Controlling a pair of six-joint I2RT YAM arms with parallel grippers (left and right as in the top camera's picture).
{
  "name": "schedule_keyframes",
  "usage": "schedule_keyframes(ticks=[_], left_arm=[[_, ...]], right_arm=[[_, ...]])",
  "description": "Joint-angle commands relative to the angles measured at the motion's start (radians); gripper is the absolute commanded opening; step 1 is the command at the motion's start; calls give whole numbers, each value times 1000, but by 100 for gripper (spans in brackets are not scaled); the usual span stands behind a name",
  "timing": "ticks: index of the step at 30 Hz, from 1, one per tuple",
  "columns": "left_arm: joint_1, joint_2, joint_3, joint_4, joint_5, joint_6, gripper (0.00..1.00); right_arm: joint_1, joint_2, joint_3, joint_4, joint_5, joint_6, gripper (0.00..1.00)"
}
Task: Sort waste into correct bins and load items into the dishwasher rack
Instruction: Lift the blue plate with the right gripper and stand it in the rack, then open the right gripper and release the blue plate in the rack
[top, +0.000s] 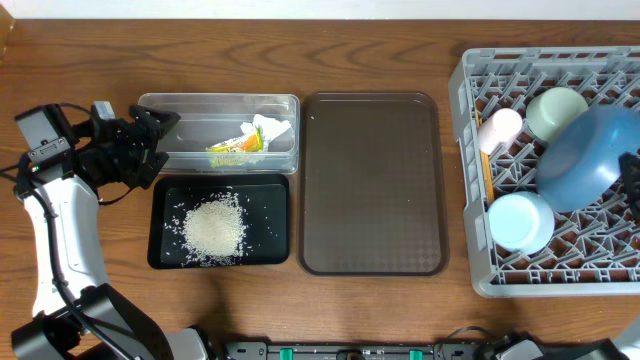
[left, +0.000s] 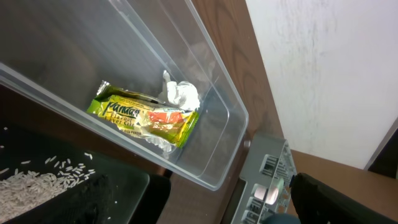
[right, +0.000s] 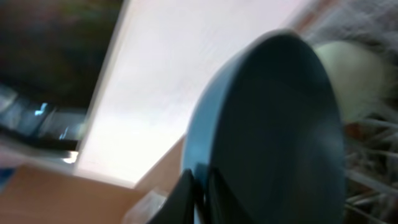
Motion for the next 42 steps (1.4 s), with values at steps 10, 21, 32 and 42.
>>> schedule_keyframes(ticks=[10, 21, 32, 42], left_arm=[[3, -1, 6, -2, 11, -8, 94], [3, -1, 6, -2, 12, -8, 94], [3, -1, 6, -2, 11, -8, 94], [3, -1, 6, -2, 12, -8, 94]], right_arm=[[-79, 27, -23, -22, 188, 0, 29], [-157, 27, -23, -77, 361, 189, 98], [-171, 27, -23, -107, 568, 244, 99], [-89, 24, -23, 74, 491, 291, 99]])
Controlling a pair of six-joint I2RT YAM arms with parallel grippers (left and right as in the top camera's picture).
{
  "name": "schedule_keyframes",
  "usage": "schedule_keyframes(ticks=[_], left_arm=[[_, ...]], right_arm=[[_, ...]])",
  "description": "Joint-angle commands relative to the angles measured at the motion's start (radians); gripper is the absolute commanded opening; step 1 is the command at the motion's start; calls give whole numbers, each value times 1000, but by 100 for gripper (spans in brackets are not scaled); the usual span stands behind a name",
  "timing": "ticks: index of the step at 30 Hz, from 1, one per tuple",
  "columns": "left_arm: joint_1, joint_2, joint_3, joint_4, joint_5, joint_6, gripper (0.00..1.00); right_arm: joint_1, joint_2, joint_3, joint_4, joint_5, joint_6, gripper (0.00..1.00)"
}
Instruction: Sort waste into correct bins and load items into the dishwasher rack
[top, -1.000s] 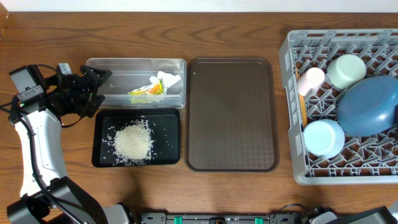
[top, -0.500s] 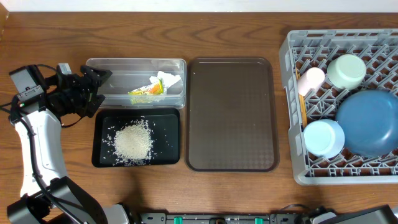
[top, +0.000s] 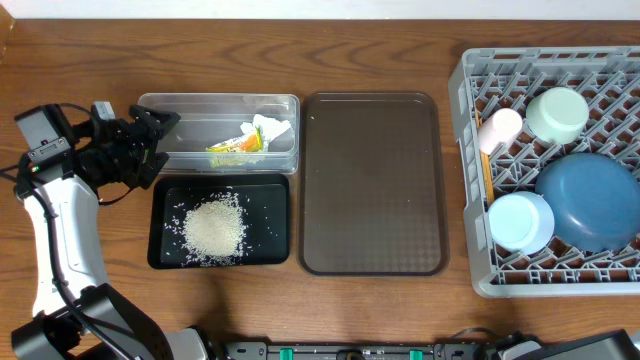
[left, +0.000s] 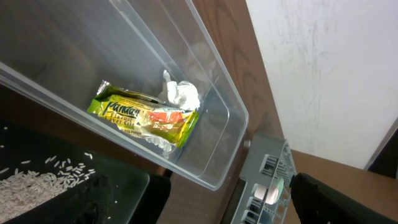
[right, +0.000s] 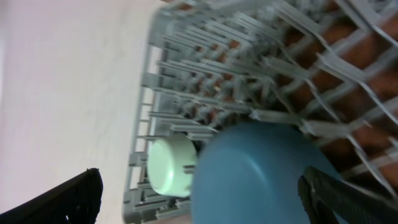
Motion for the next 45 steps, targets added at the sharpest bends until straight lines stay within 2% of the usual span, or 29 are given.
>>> schedule_keyframes(ticks=[1, 6, 13, 20, 24, 35, 45], left_arm=[[3, -1, 6, 0, 12, -8, 94], [3, -1, 6, 0, 12, -8, 94], [3, -1, 6, 0, 12, -8, 94], [3, -1, 6, 0, 12, -8, 94], [3, -1, 6, 0, 12, -8, 94], [3, -1, 6, 0, 12, -8, 94], [3, -1, 6, 0, 12, -8, 94]], right_arm=[[99, 2, -2, 32, -70, -16, 99], [366, 2, -1, 83, 4, -139, 99], [753, 3, 29, 87, 317, -395, 99], [1038, 9, 144, -69, 533, -581, 99], [1162, 29, 215, -171, 556, -624, 100], [1287, 111, 241, -238, 576, -623, 99], [1288, 120, 241, -323, 577, -623, 99]])
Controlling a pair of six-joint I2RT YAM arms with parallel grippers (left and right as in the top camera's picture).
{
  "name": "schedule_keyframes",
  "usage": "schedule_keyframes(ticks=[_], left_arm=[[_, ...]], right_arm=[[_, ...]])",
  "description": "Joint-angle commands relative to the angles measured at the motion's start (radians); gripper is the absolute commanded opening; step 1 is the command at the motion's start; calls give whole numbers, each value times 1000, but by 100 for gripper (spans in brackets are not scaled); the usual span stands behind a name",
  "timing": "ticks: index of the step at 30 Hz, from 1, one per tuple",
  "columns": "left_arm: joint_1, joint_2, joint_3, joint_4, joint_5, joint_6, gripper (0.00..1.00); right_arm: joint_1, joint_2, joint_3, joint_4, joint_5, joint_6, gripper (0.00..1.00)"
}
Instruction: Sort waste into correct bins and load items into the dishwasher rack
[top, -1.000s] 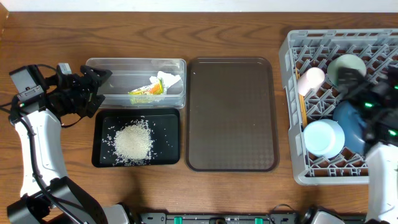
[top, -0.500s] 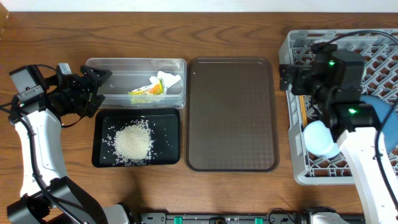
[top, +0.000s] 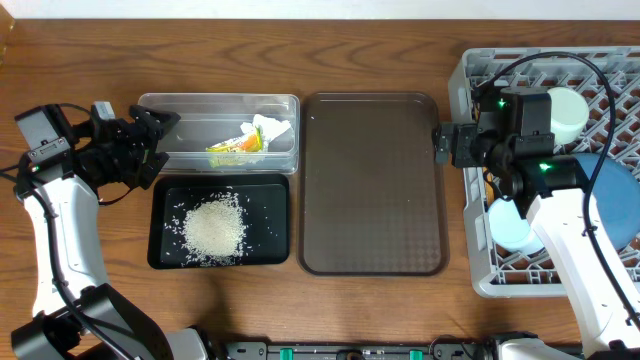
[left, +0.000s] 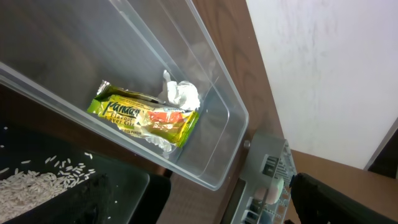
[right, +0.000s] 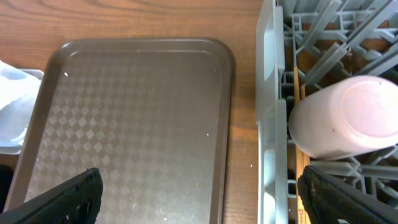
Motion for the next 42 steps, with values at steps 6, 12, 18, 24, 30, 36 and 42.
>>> schedule_keyframes(ticks=[6, 12, 18, 24, 30, 36, 42], left_arm=[[3, -1, 6, 0, 12, -8, 94], [3, -1, 6, 0, 12, -8, 94], [3, -1, 6, 0, 12, -8, 94], [3, -1, 6, 0, 12, -8, 94], [3, -1, 6, 0, 12, -8, 94], [3, -1, 6, 0, 12, -8, 94], [3, -1, 6, 0, 12, -8, 94]], right_arm=[[8, 0, 15, -3, 10, -17, 99], [8, 0, 16, -3, 10, -17, 99], [5, -5, 14, -9, 13, -17, 99], [6, -65, 13, -45, 14, -18, 99], [6, -187, 1, -70, 26, -21, 99], [6, -369, -72, -43, 32, -21, 99], [6, -603, -310, 166, 31, -20, 99]])
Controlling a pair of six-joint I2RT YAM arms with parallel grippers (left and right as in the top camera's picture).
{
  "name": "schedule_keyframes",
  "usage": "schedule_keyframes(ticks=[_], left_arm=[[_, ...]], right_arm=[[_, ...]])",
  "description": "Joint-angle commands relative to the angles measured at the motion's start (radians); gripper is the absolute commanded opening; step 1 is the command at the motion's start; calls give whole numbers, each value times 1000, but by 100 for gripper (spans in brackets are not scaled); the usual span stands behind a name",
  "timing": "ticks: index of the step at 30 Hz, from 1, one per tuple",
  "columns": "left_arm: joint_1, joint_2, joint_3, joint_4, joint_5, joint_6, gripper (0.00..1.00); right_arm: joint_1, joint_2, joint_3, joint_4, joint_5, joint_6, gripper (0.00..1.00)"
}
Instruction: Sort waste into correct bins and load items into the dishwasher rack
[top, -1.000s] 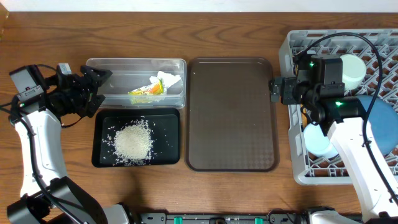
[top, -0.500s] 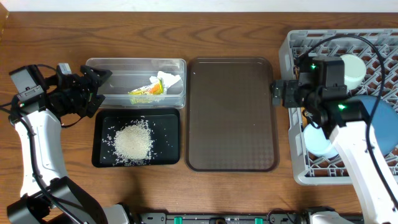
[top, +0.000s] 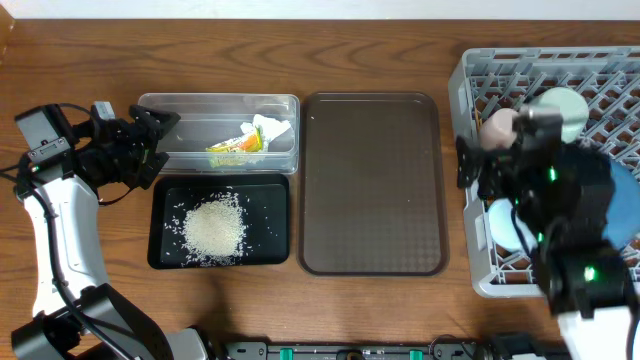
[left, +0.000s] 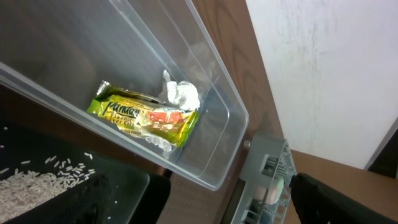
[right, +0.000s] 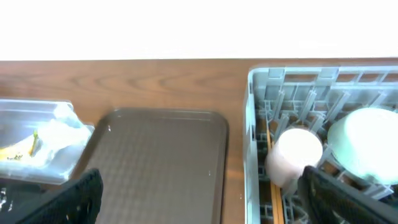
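The grey dishwasher rack (top: 540, 56) stands at the right and holds a pink cup (right: 295, 155), a pale green bowl (right: 367, 142) and a blue bowl (top: 622, 200), partly hidden under my right arm. My right gripper (top: 472, 170) is open and empty above the rack's left edge, facing the brown tray (right: 161, 162). The clear bin (left: 211, 99) holds a green-yellow wrapper (left: 146, 118) and a crumpled tissue (left: 180, 93). My left gripper (left: 199, 205) hangs open and empty at the bin's left end.
A black tray (top: 160, 255) with a heap of rice (top: 212, 228) lies in front of the clear bin. A light blue cup (top: 498, 222) sits in the rack's near left part, half covered by my right arm.
My right arm has drawn back toward the near side and its camera now looks from higher up, taking in the tray, the bin and the rack. The left arm has not moved.
First my right gripper held the blue bowl tilted over the rack. Then the bowl lay in the rack and the gripper was open and clear of it. Later that gripper hung open by the rack's left edge near the pink cup, and now sits higher and further back.
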Motion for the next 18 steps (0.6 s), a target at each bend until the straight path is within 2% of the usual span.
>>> schedule_keyframes(ticks=[1, 7, 13, 18], left_arm=[[3, -1, 6, -1, 12, -8, 94], [3, -1, 6, -1, 12, -8, 94], [3, -1, 6, -1, 12, -8, 94], [3, -1, 6, -1, 12, -8, 94]], right_arm=[[6, -117, -159, 116, 10, -7, 99], [6, -337, -475, 417, 15, -7, 99], [6, -483, -650, 543, 19, -7, 99], [6, -592, -749, 572, 37, -6, 99]])
